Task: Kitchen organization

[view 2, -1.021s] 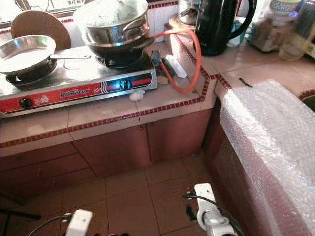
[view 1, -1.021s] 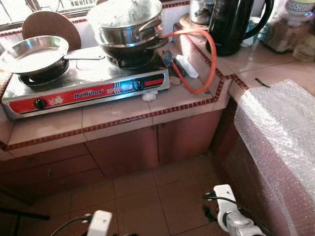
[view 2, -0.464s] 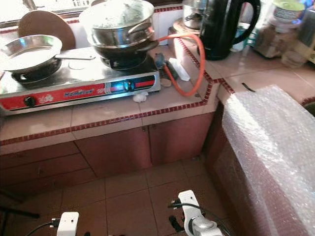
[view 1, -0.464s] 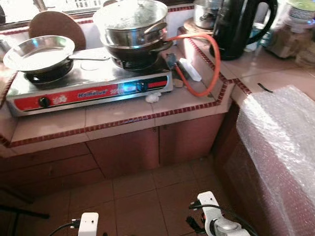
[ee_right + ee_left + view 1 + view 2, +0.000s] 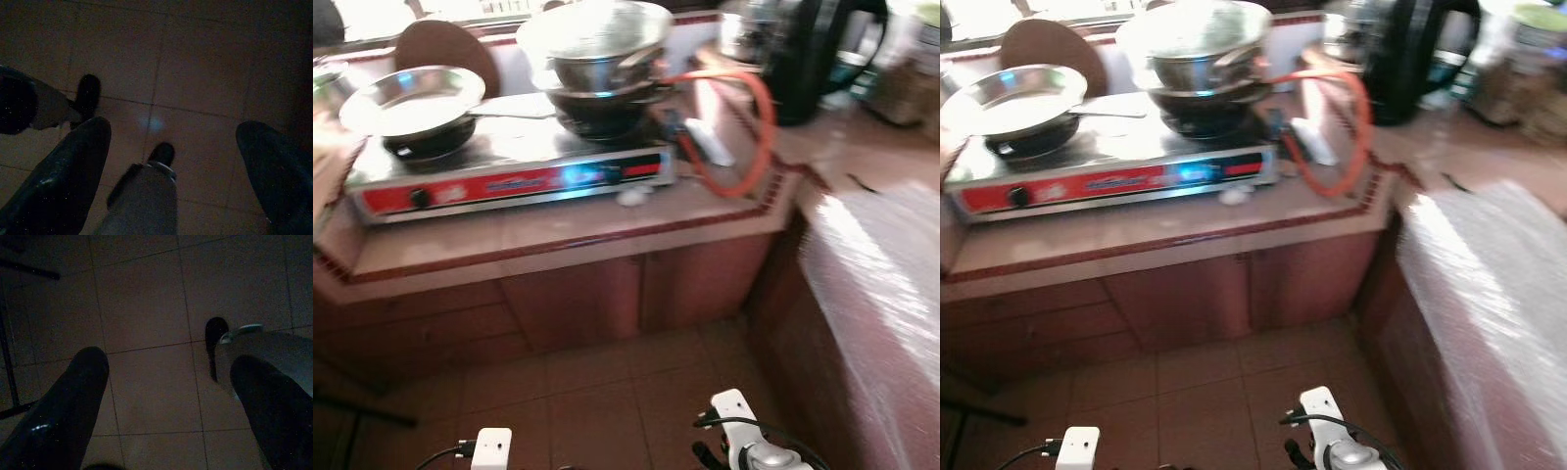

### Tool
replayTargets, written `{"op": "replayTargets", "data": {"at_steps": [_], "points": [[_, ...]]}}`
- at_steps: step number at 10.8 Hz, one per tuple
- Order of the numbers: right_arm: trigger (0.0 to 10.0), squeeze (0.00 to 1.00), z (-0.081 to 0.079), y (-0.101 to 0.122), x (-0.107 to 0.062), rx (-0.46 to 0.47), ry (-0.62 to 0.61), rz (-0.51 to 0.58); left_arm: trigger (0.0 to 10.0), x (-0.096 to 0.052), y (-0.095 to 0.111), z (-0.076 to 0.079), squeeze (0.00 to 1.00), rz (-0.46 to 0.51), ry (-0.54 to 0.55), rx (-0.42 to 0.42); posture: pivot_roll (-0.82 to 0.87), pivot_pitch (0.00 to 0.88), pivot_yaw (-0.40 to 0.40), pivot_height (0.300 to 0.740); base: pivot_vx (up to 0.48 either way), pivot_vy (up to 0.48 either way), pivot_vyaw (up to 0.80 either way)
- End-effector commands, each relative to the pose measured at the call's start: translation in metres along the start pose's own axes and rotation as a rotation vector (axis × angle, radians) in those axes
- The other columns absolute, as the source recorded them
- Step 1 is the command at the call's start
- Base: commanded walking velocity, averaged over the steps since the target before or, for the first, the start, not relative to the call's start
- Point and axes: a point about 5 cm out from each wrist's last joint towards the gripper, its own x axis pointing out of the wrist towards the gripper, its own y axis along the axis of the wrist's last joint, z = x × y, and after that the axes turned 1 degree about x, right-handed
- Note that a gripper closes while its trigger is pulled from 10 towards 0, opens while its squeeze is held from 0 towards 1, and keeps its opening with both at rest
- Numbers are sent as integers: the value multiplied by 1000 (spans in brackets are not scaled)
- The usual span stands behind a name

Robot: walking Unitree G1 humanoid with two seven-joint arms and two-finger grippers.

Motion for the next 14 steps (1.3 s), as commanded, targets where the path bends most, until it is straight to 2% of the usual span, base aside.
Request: {"op": "replayTargets", "data": {"at_steps": [1,4,12,14], "points": [[10000,0,-5,-3,1,-7,6,-4,10000,-1,-5,-3,0,-16,7,17,-46,72,44,740,0,442,0],[10000,0,-8,-7,1,-22,8,-17,10000,-1,-6,-3,0,-22,-1,35,-43,75,42,740,0,436,0],[10000,0,-11,-2,2,-72,19,-20,10000,-2,-12,-3,0,-37,1,63,-35,77,38,740,0,442,0],[10000,0,-11,-3,2,-83,20,-21,10000,-2,-12,-2,0,-30,-7,62,-34,76,35,740,0,0,0]]}}
